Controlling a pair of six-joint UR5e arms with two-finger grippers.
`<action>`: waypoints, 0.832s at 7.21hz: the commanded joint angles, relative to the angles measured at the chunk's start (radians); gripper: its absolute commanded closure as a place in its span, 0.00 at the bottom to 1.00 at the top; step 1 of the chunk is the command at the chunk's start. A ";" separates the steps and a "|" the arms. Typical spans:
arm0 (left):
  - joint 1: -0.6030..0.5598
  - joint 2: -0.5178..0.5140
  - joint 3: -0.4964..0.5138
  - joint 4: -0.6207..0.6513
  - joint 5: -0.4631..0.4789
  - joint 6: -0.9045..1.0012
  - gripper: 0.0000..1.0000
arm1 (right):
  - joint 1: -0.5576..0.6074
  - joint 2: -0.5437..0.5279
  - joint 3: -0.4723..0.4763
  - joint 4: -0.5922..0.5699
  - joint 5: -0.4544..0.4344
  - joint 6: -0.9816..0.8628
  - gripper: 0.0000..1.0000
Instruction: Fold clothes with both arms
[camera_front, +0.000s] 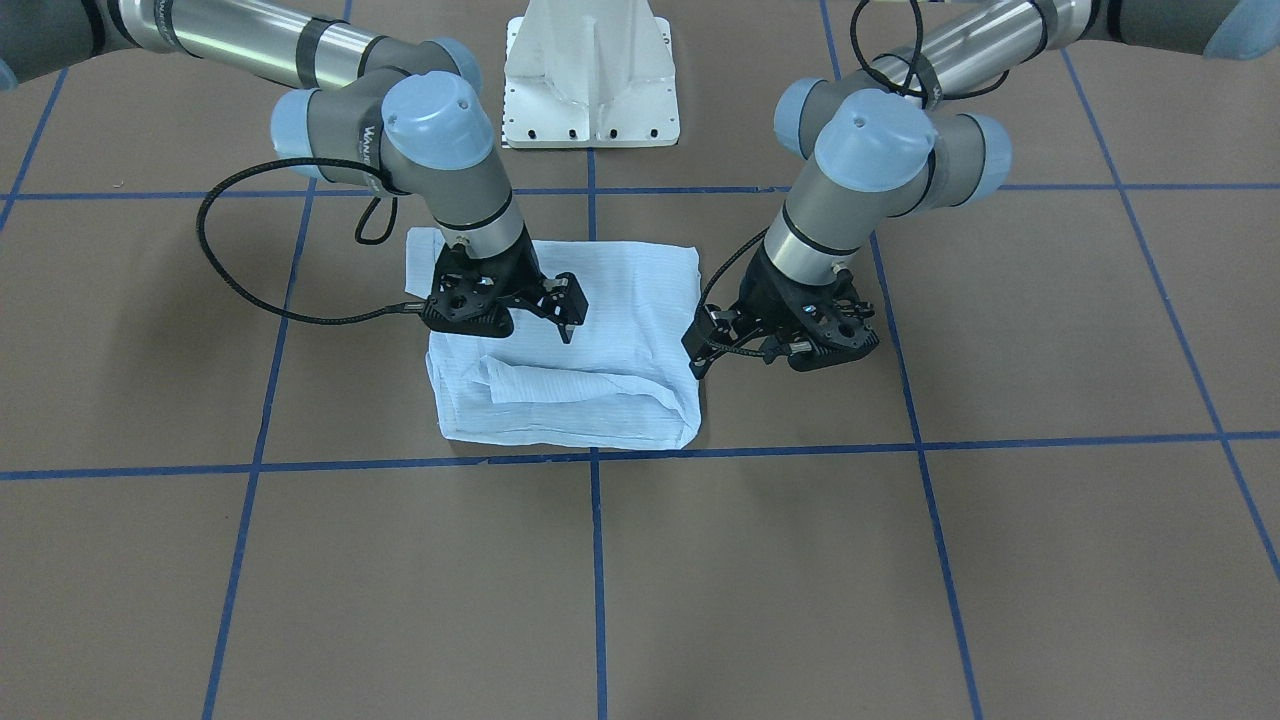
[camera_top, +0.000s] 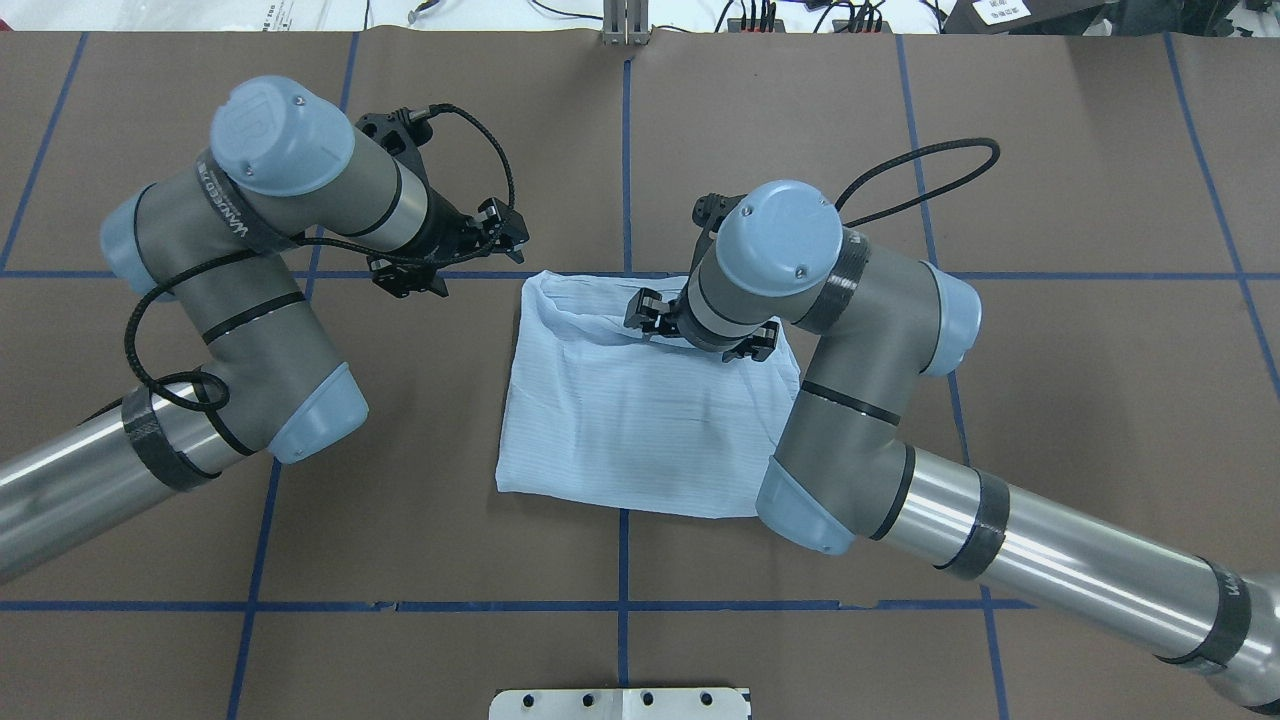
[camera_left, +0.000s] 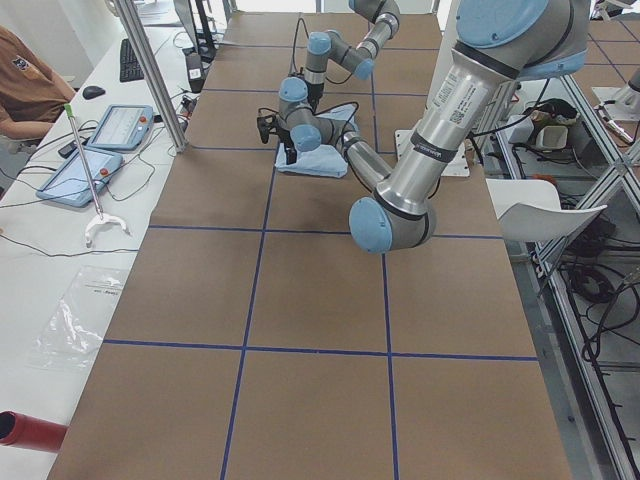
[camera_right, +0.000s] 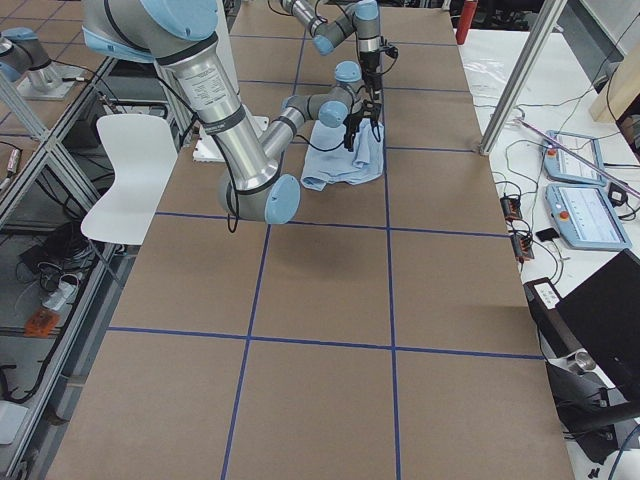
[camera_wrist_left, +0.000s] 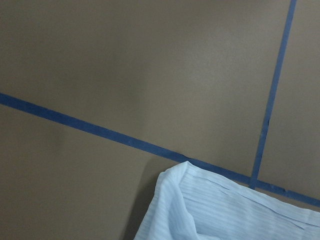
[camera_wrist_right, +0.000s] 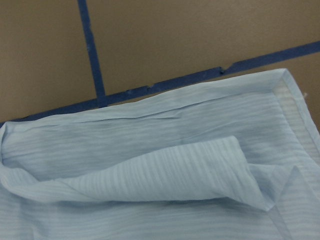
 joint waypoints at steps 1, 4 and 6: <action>-0.006 0.039 -0.042 0.001 0.001 0.035 0.01 | -0.020 0.076 -0.107 -0.002 -0.073 -0.151 0.00; -0.025 0.047 -0.045 0.003 0.000 0.035 0.01 | -0.014 0.182 -0.287 0.008 -0.131 -0.199 0.00; -0.025 0.047 -0.045 0.003 0.000 0.035 0.01 | 0.042 0.270 -0.448 0.068 -0.159 -0.233 0.00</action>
